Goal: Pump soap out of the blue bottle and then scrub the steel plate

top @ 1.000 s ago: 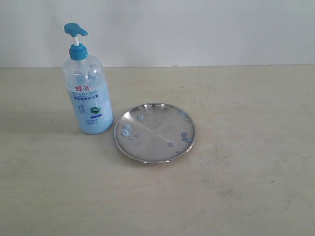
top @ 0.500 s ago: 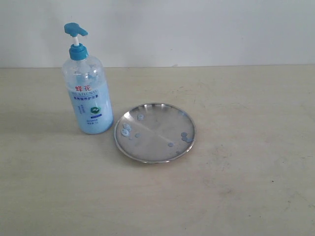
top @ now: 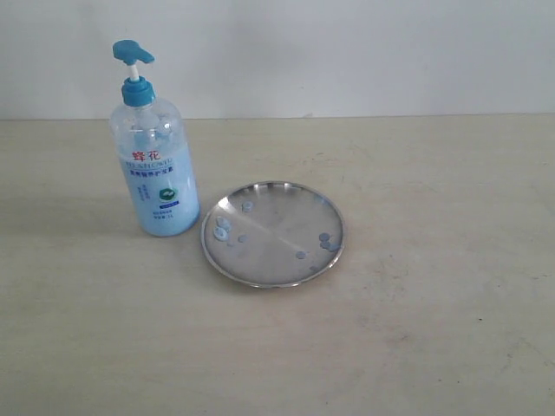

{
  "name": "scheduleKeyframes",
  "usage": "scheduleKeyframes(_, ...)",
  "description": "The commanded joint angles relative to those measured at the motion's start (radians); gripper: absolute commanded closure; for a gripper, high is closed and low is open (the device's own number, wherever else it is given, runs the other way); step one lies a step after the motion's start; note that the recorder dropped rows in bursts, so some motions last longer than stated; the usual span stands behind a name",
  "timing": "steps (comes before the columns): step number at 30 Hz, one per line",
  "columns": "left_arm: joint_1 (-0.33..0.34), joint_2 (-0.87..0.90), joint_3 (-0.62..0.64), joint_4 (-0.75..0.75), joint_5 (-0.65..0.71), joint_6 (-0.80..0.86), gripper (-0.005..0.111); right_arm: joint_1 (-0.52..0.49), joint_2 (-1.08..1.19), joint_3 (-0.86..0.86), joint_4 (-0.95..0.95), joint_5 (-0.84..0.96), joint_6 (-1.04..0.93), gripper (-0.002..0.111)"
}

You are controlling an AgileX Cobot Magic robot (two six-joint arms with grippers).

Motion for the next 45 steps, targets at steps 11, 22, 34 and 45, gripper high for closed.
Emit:
scheduleKeyframes(11, 0.000, -0.005, 0.000, 0.001, -0.002, 0.007, 0.102, -0.218, -0.199, 0.007, -0.514, 0.379, 0.503, 0.108)
scheduleKeyframes(22, 0.000, -0.005, 0.000, 0.001, -0.002, 0.007, 0.102, -0.175, -0.199, 0.007, -0.505, 0.386, 0.490, 0.108)
scheduleKeyframes(34, 0.000, -0.005, 0.000, 0.001, -0.002, 0.007, 0.102, -0.165, -0.199, 0.007, -0.494, 0.386, 0.490, 0.108)
scheduleKeyframes(45, 0.000, -0.150, 0.000, 0.017, 0.065, 0.007, 0.102, -0.165, -0.199, 0.007, -0.494, 0.386, 0.490, 0.108)
